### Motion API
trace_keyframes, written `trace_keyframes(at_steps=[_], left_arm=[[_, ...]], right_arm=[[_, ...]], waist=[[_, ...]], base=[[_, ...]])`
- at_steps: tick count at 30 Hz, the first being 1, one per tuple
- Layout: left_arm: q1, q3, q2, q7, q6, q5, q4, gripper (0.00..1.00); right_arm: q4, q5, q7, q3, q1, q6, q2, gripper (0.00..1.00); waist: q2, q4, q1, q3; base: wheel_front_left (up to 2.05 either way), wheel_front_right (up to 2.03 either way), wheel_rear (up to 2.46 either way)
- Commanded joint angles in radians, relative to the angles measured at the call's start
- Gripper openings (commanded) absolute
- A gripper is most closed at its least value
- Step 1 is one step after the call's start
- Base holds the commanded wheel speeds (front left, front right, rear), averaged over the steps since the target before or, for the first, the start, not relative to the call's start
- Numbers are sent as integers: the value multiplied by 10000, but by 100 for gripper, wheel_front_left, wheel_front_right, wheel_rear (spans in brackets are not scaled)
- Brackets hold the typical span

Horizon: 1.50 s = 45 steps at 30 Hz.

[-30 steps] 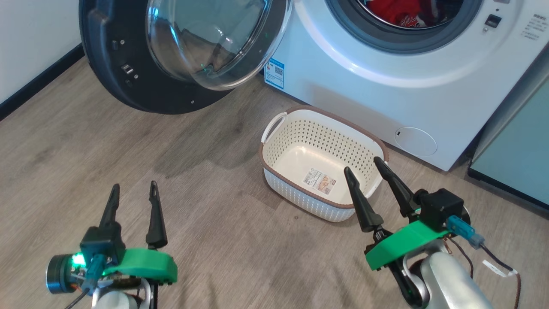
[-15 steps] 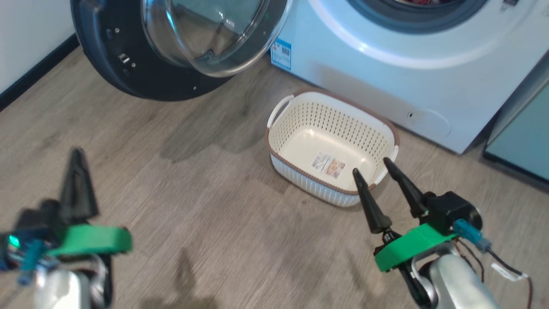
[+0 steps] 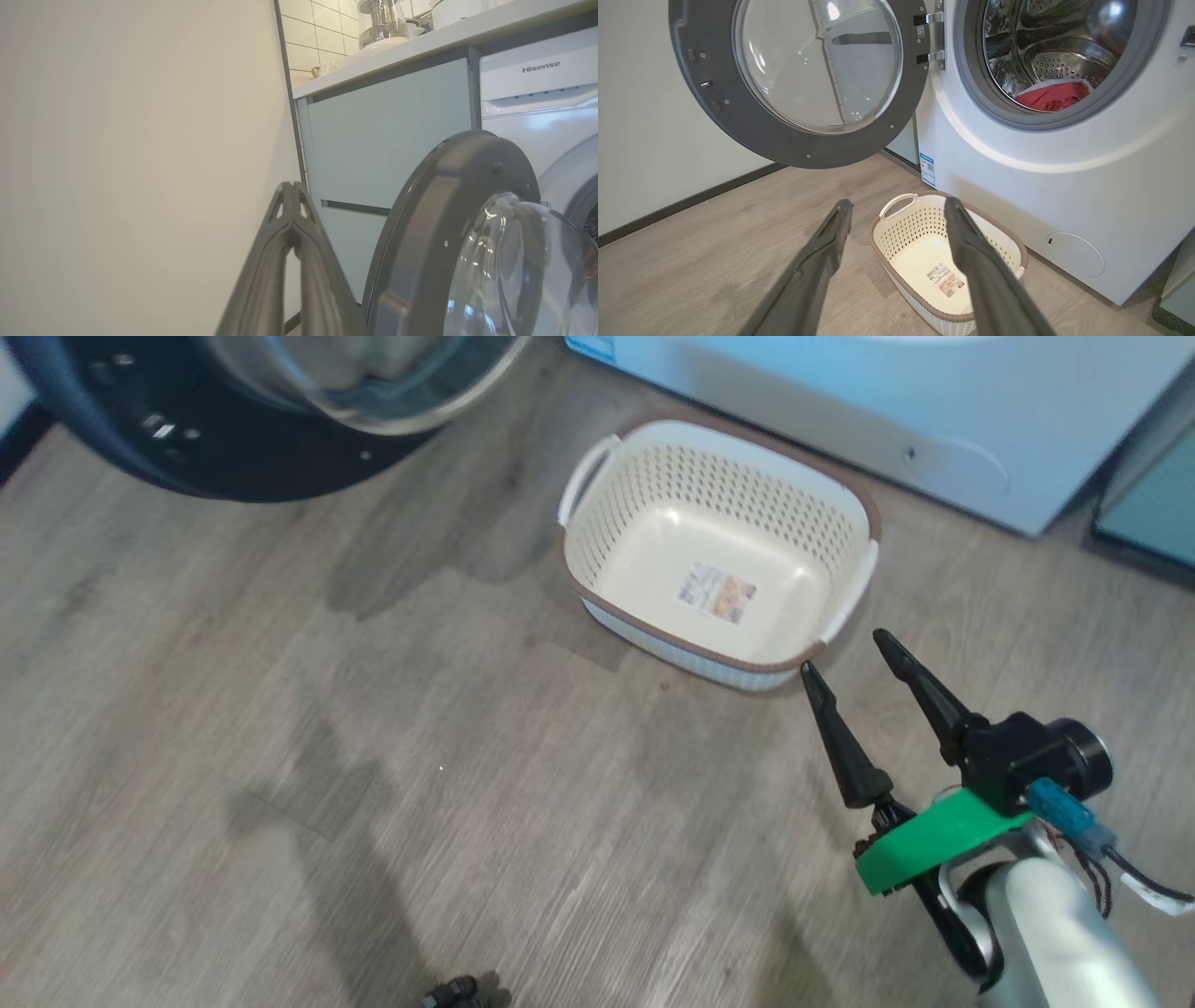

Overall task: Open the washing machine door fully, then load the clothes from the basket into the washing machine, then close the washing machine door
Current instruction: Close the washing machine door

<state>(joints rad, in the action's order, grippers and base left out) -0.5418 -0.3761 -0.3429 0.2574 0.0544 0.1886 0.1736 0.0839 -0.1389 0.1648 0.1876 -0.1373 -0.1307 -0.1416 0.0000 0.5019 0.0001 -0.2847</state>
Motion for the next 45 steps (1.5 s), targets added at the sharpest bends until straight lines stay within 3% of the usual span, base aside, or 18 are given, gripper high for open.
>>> trace_keyframes(at_steps=[1, 4, 6, 7, 8, 10, 19, 27, 41, 45], left_arm=[[-933, -731, -842, 44, 165, 345, 467, 0], [-1927, -1280, -1310, 44, 326, 712, 2042, 0], [-2747, -1841, -1314, 25, 406, 1587, 3534, 0], [-2747, -1841, -1314, 25, 406, 1587, 3534, 0], [-3466, -2224, -1598, -233, 463, 2234, 4997, 0], [-3970, -2332, -2027, -387, 485, 2421, 6169, 0], [-6005, -3617, -2655, -1197, 485, 4196, 9597, 0], [-6719, -3817, -2579, -2157, 516, 4747, 10720, 0], [-6748, -3441, -2142, -3409, 712, 4960, 11006, 0], [-6757, -3434, -1929, -4346, 749, 5282, 11036, 0]], right_arm=[[-475, 111, -122, 262, -310, 0, -81, 100], [-650, 129, -218, 342, -400, 0, -163, 100], [-733, 110, -214, 384, -463, 0, -213, 100], [-733, 110, -214, 384, -463, 0, -213, 100], [-777, 117, -205, 432, -524, 0, -244, 100], [-799, 110, -187, 474, -589, 0, -242, 100], [-799, 88, -109, 560, -788, 0, -265, 100], [-745, 91, -37, 594, -894, 0, -232, 100], [-479, 93, 109, 596, -952, 0, -121, 100], [-338, 50, 187, 627, -955, 0, -63, 100]], waist=[[0, -508, -1, -568], [0, -820, -1, -850], [0, -1000, -1, -988], [0, -1000, -1, -988], [0, -1202, -1, -1091], [0, -1393, -1, -1168], [0, -1872, -1, -1386], [0, -2074, -1, -1455], [0, -2137, -1, -1273], [0, -2141, -1, -1064]], base=[[0, 0, 0], [0, 0, 0], [0, 0, 0], [0, 0, 0], [0, 0, 0], [0, 0, 0], [0, 0, 0], [0, 0, 0], [0, 0, 0], [0, 0, 0]])
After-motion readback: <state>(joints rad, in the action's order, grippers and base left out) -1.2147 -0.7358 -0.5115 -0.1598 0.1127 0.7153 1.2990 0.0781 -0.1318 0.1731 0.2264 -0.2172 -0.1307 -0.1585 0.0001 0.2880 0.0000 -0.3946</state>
